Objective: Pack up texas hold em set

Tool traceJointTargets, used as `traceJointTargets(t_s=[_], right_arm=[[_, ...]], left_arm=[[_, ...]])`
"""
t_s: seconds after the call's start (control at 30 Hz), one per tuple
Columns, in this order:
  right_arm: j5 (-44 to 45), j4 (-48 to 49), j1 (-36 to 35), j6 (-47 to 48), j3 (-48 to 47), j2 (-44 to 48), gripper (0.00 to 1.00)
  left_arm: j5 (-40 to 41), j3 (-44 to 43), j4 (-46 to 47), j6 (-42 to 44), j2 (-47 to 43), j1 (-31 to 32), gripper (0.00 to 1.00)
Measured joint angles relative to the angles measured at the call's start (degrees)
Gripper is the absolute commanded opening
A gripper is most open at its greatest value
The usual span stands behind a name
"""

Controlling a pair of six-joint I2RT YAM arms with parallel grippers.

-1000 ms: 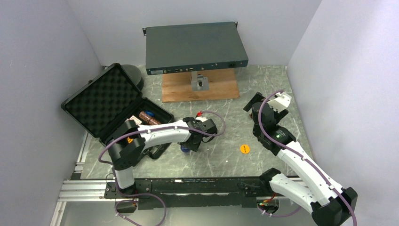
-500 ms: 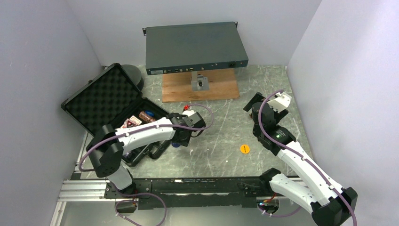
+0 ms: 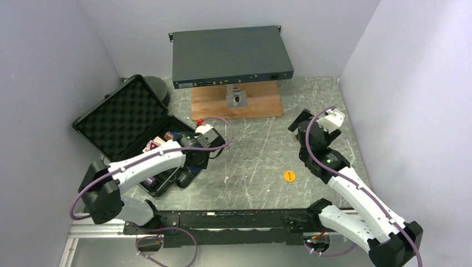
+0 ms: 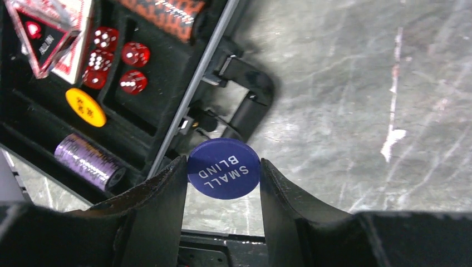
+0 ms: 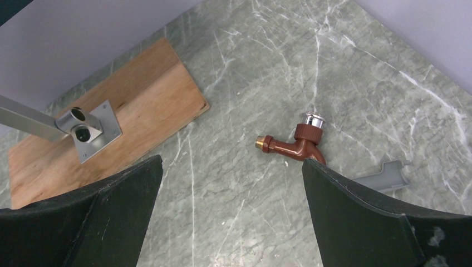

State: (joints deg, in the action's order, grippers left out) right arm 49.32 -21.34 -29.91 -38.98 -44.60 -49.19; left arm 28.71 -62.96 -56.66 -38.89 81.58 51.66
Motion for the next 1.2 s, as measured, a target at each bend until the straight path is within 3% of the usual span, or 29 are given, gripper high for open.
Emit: traceJointTargets(t_s=[0.63, 1.2], right_arm=[[-0.2, 0.0, 0.0, 0.0, 0.0, -0.6, 1.00], [-0.3, 0.0, 0.0, 0.0, 0.1, -0.6, 1.00]], left_arm=[[0.6, 11.2, 0.6, 3.0, -15.9, -15.0, 0.39], [-5.4, 16.9, 9.4, 5.6, -20.7, -29.0, 0.40]])
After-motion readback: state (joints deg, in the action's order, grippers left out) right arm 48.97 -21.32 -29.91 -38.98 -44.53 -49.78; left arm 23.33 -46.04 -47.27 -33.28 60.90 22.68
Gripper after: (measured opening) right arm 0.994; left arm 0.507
